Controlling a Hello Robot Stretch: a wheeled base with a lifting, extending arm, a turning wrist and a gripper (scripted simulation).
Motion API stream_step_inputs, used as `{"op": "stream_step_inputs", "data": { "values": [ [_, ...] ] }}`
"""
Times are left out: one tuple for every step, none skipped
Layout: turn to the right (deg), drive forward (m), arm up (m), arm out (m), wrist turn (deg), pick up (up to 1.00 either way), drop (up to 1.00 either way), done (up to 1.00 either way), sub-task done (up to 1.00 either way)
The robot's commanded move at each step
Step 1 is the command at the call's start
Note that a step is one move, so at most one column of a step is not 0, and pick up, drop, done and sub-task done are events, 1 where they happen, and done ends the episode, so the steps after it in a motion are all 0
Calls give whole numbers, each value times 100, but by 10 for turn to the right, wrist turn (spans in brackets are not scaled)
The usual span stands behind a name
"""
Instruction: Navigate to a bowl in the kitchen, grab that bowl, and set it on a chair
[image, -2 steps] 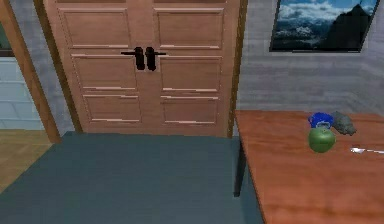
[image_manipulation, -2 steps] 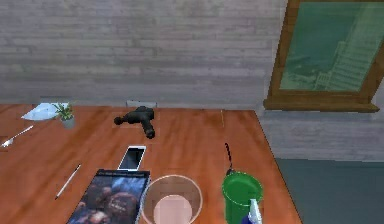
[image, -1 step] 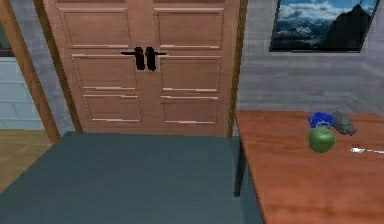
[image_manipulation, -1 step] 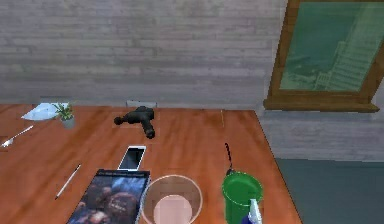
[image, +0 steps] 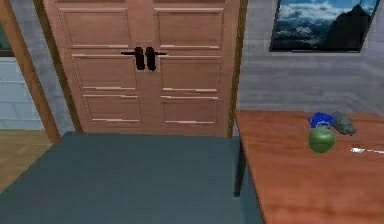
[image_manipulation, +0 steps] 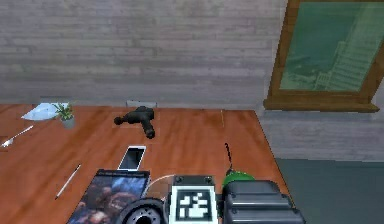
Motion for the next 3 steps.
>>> {"op": "stream_step_inputs", "data": {
  "values": [
    [0,0,0,4,0,0,0,0,0],
    [0,0,0,0,450,0,0,0,0],
    [0,0,0,0,450,0,0,0,0]
  ]
}}
